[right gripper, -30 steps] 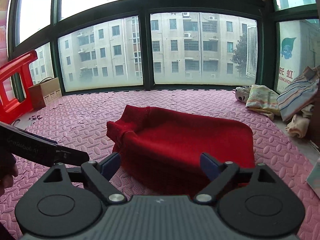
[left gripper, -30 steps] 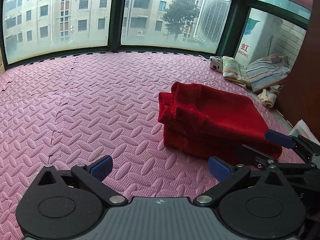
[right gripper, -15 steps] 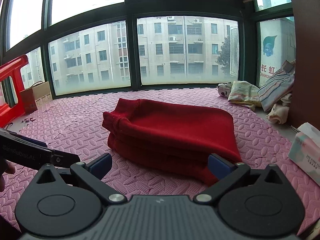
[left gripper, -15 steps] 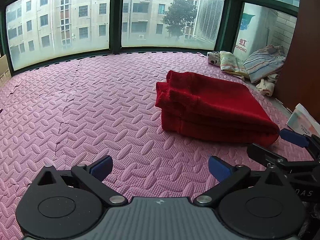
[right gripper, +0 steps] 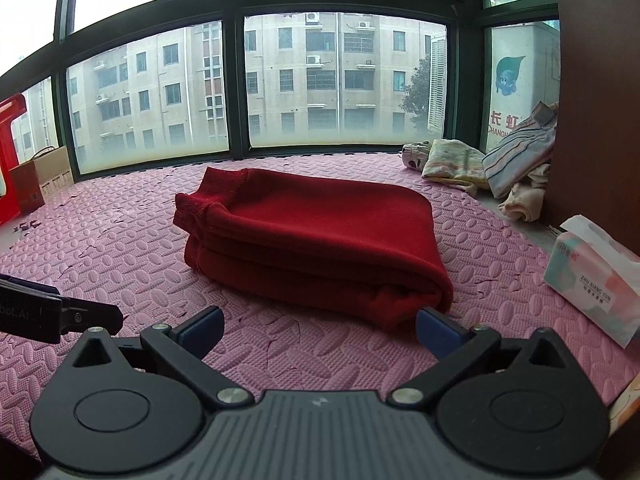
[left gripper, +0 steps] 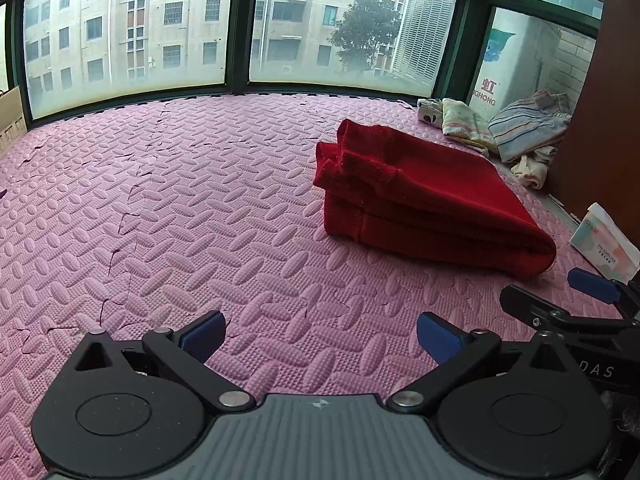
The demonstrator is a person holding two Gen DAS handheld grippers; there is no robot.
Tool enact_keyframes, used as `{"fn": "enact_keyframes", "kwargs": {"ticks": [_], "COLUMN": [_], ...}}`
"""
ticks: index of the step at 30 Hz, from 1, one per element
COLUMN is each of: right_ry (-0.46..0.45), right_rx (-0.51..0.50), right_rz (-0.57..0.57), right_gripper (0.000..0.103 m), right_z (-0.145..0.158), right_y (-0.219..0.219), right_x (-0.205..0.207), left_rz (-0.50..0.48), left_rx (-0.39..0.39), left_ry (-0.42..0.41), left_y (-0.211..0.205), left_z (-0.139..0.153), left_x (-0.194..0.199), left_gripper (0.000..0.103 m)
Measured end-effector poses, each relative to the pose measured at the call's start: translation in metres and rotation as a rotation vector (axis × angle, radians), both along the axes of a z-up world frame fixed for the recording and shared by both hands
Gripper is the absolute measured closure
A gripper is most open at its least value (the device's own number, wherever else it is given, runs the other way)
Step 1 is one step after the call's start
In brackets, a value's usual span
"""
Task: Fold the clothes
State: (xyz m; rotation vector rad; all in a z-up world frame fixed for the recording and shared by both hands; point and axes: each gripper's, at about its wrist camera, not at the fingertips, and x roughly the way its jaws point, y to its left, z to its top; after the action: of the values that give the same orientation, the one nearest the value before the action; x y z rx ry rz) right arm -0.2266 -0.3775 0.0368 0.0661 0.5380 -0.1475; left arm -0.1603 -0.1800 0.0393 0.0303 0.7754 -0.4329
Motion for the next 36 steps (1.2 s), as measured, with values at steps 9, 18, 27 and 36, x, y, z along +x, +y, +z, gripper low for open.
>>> {"fn": "enact_keyframes", "kwargs": {"ticks": [9, 18, 27, 36], "right_ry": [0.037, 0.049, 0.056, 0.061], "right_rx": [-0.008, -0.003, 0.004, 0.008], "right_rz": [-0.013, -0.019, -0.025, -0.03], "right_gripper": [0.0, 0.0, 0.0, 0.0], "right_z": [-0.007, -0.009, -0.01, -0.012], "right_y": [-0.002, -0.004, -0.005, -0.005], "right_x": [-0.003, -0.006, -0.006, -0.008], "left_rz": [0.003, 0.002, -0.02, -0.039], "left_rx": [0.082, 0.097, 0.103, 0.097], "left_ry": [-0.007, 0.015, -0.004, -0.002], "left_y": [-0.011, -0.016, -0.023, -0.026], "left_z": [-0.006, -0.009, -0.008, -0.01], "left_x": [-0.007, -0.008, -0.012, -0.014], "left_gripper": [0.0, 0.0, 0.0, 0.0]}}
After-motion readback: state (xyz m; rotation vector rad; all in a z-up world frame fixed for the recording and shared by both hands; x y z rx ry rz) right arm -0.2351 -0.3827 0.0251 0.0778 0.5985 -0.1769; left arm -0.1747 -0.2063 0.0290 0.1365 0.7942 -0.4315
